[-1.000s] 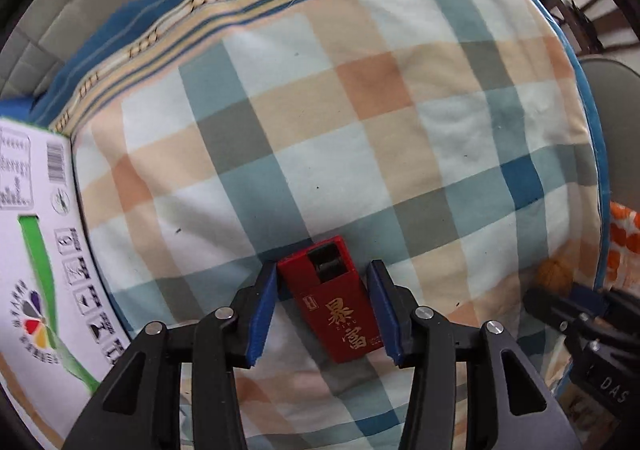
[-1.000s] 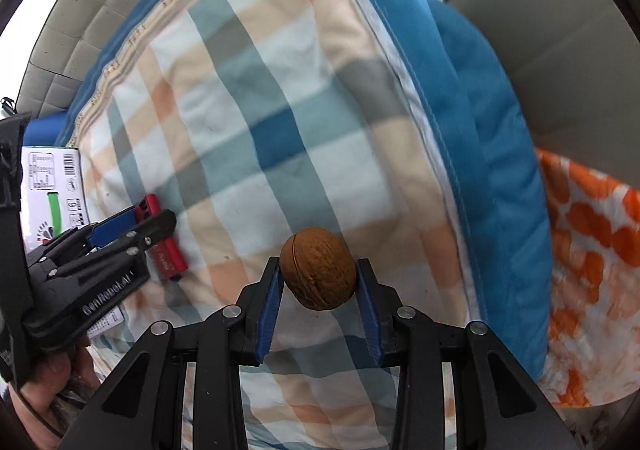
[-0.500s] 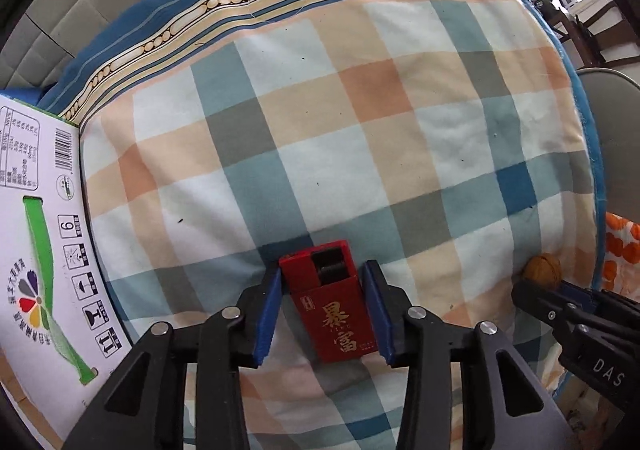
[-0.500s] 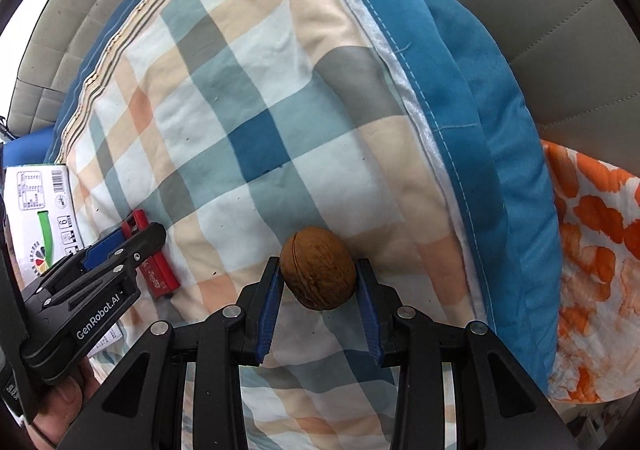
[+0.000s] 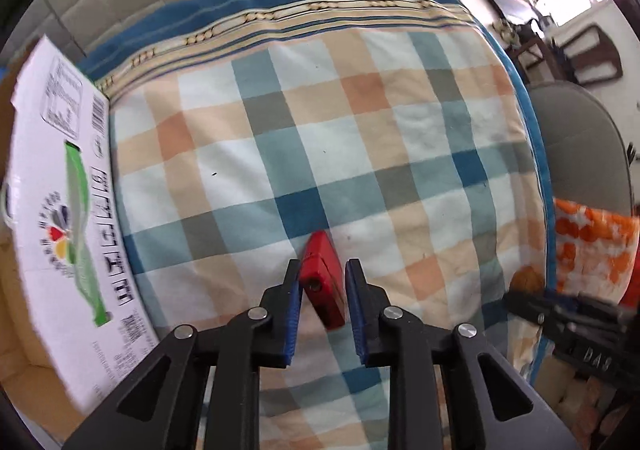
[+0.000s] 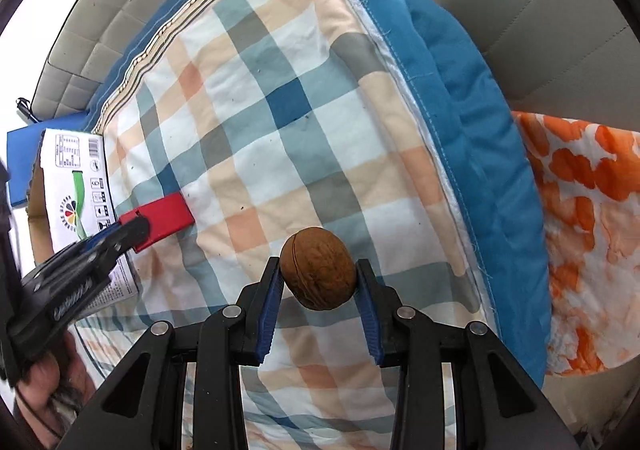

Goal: Organize rigid objects
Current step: 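Grasp the red packet with the left tool while the right tool grasps the walnut, then carry the red packet and walnut into the box and release both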

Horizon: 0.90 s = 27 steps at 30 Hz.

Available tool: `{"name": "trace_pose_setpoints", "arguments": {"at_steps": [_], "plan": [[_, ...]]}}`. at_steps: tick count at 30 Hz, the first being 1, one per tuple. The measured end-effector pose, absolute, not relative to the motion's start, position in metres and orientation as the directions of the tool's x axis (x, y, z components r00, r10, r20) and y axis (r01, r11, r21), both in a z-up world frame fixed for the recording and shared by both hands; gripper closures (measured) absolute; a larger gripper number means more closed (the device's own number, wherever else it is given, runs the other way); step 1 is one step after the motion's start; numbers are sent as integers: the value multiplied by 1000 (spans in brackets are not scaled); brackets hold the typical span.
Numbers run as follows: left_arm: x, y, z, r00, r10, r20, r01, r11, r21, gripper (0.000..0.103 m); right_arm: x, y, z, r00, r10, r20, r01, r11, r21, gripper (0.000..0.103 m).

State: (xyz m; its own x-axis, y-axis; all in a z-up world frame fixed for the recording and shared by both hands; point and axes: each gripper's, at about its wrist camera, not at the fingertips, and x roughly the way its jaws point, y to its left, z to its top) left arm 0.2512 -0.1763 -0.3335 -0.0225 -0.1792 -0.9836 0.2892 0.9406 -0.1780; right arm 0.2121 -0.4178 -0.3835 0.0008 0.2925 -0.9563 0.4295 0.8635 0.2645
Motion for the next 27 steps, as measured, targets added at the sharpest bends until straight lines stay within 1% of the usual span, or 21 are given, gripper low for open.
{"name": "trace_pose_setpoints", "arguments": {"at_steps": [1, 2, 5, 9, 10, 11, 12, 13, 14, 17, 25, 27], "plan": [[256, -172, -342, -41, -198, -979, 262, 944, -202, 69, 212, -417, -385, -3, 289, -957, 431, 864, 259, 65], [262, -170, -349, -64, -197, -978, 232, 950, -207, 63, 212, -416, -388, -7, 283, -959, 433, 865, 253, 65], [270, -167, -370, -117, -170, -979, 222, 956, -192, 62, 214, -415, -395, -13, 300, -954, 449, 854, 263, 65], [267, -176, -370, -103, -117, -988, 296, 944, -142, 62, 218, -409, -393, -4, 295, -956, 441, 858, 263, 64], [266, -180, -369, -101, -107, -989, 309, 942, -133, 63, 219, -407, -392, 3, 293, -956, 440, 858, 264, 64], [263, -187, -367, -103, -102, -989, 320, 938, -130, 71, 220, -406, -389, 8, 291, -957, 438, 859, 265, 64], [259, -190, -365, -105, -107, -989, 332, 933, -136, 76, 221, -404, -388, 12, 289, -957, 434, 861, 265, 64], [254, -195, -362, -111, -110, -988, 342, 929, -142, 88, 222, -403, -386, 15, 287, -958, 431, 863, 265, 64], [250, -198, -361, -121, -112, -986, 349, 925, -147, 94, 223, -402, -384, 19, 285, -958, 429, 863, 265, 64], [241, -201, -353, -103, -111, -989, 362, 921, -141, 94, 223, -403, -379, 34, 277, -960, 432, 862, 264, 64], [234, -186, -303, -34, -187, -982, 350, 918, -187, 94, 221, -398, -356, 58, 285, -957, 404, 870, 283, 64], [233, -177, -297, -22, -200, -980, 337, 921, -196, 94, 222, -391, -348, 68, 278, -958, 389, 877, 282, 64]]}}
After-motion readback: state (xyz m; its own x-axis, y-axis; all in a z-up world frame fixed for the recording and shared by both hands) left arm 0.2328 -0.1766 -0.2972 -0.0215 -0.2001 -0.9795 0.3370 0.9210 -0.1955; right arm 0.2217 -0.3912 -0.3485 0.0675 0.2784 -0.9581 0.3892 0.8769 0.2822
